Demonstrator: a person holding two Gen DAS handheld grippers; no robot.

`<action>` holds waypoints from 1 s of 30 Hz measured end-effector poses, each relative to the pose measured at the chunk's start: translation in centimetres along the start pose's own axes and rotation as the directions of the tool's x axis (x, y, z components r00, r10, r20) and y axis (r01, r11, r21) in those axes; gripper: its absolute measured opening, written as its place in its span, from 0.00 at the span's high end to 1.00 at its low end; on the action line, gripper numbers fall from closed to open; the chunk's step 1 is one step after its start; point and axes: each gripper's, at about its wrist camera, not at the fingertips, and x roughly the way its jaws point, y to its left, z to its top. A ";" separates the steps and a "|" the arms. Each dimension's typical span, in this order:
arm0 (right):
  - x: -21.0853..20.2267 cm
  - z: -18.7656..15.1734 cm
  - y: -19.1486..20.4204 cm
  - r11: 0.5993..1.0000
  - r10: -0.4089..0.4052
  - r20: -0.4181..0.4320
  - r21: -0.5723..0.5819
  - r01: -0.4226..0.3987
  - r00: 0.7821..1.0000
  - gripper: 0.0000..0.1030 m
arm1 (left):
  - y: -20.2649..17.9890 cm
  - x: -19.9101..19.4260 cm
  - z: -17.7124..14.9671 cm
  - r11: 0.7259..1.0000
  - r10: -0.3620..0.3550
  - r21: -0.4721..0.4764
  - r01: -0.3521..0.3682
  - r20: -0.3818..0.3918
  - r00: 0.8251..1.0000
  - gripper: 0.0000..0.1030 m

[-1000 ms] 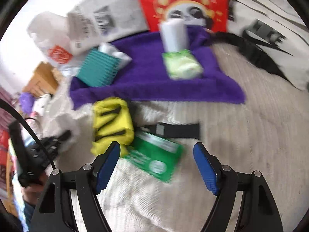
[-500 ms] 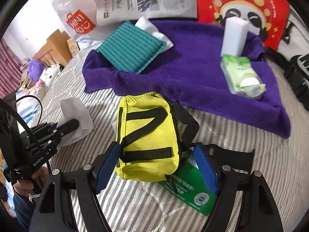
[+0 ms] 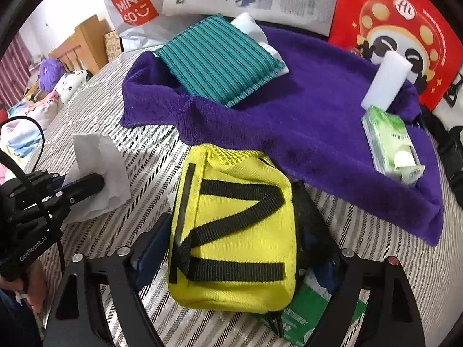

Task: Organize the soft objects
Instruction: 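Grasp the white cloth with the left tool while the right tool grasps the yellow pouch, then carry the white cloth and yellow pouch over the purple towel with both tools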

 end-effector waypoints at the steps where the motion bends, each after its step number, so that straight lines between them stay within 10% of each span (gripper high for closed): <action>1: 0.0 0.0 0.2 1.000 -0.007 0.010 -0.010 0.008 1.000 0.25 | -0.1 0.0 0.0 1.000 0.003 0.002 -0.003 0.000 1.000 0.89; 30: -9.1 -0.9 -7.2 0.984 -0.050 0.140 0.177 0.024 0.989 0.29 | 0.2 -3.4 3.6 1.000 -0.027 -0.007 0.027 0.018 0.999 0.92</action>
